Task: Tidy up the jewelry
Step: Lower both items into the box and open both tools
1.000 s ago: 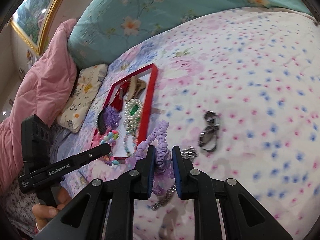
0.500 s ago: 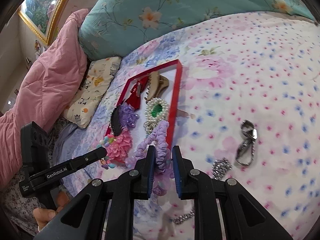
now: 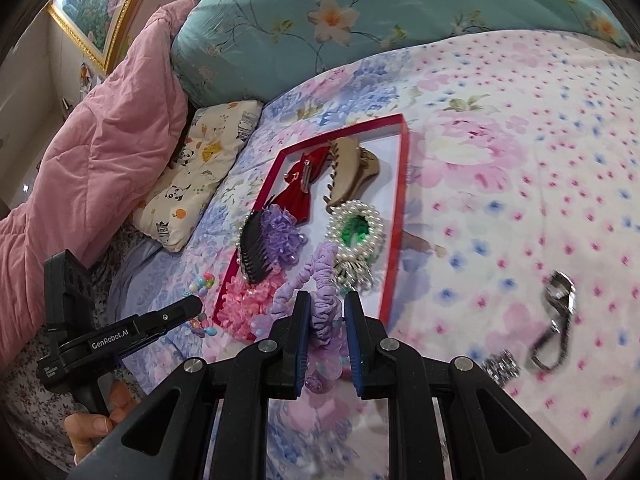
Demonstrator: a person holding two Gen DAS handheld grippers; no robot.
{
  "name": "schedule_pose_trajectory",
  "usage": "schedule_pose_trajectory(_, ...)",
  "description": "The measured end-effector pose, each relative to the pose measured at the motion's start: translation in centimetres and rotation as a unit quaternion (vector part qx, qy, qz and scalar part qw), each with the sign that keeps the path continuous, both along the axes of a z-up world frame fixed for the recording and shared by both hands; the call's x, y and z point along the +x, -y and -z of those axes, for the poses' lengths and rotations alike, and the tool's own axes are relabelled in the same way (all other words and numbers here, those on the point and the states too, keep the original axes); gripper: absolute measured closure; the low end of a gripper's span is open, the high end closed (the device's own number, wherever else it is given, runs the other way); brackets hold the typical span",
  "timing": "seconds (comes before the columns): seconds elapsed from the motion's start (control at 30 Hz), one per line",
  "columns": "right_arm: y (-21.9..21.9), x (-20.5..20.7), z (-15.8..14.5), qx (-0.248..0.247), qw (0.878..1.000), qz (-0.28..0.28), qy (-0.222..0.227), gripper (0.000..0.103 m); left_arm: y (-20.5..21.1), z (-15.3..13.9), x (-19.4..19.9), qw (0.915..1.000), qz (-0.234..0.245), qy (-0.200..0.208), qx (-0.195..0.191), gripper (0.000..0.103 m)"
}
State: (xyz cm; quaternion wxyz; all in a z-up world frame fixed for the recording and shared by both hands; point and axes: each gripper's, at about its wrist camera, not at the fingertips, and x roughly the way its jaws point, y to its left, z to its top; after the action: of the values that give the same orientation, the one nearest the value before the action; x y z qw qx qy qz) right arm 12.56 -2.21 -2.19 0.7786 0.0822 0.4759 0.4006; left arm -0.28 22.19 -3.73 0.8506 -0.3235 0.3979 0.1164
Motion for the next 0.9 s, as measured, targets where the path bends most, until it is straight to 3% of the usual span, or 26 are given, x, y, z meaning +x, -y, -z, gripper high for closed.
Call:
schedule_pose_trajectory(0.53,-4.5,2.4,4.6,-0.054,0.999,-0.009,-0.003,0.086,-1.1,4.5,2.6,0.9992,-0.001,-0.035,-0.019,0.092)
schedule_pose_trajectory(0.9,-5.1,2.5,5.5,-0.063,0.998,-0.017,-0.004,0.083,-0.4,4.4,2.8,0.9991,0.008,-0.040,-0.008,0.091)
